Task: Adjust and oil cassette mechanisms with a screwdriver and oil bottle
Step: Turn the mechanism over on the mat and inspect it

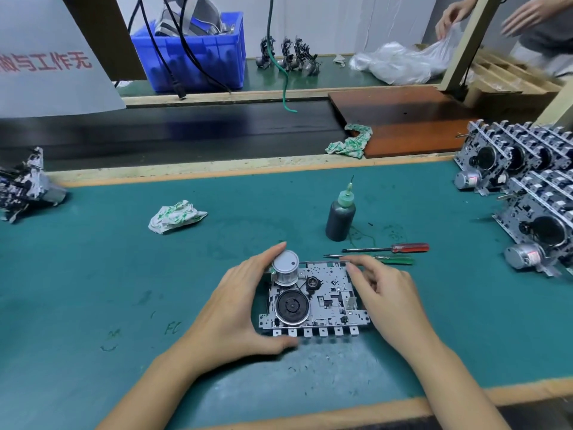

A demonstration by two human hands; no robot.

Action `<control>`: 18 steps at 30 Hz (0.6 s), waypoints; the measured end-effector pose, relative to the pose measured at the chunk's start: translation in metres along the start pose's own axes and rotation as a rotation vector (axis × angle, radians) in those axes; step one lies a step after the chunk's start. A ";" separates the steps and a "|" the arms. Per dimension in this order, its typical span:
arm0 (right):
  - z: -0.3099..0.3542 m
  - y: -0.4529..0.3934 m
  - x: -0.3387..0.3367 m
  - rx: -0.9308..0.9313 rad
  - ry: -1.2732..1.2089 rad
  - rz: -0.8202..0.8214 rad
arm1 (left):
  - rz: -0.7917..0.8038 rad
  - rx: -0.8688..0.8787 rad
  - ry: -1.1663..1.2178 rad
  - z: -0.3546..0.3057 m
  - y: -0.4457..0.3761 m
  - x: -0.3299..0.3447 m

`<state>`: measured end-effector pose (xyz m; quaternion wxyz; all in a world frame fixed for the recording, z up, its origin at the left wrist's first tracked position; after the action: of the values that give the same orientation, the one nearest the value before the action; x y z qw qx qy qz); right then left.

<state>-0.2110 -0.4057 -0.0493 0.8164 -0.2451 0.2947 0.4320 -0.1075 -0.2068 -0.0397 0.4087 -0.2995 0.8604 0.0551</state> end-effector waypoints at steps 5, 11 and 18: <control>0.001 0.002 0.000 0.001 -0.032 -0.022 | 0.018 -0.022 0.064 0.005 0.002 -0.001; 0.016 0.003 -0.023 -0.154 -0.123 -0.044 | 0.029 -0.052 0.125 0.009 0.004 0.000; 0.033 -0.005 -0.018 -0.473 0.492 0.541 | 0.061 0.001 0.102 0.009 0.004 0.004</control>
<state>-0.2064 -0.3971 -0.0126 0.5006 -0.4351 0.4268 0.6147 -0.1057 -0.2021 -0.0486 0.3628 -0.2751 0.8888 0.0518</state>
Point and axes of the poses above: each hand's wrist, its own y-axis away from the middle knuckle, its own x-axis out of the palm, z = x × y, the point moved 2 cm from there along -y, towards the middle knuckle, and after that the axes turned 1 degree about -x, right-handed, at the moved point
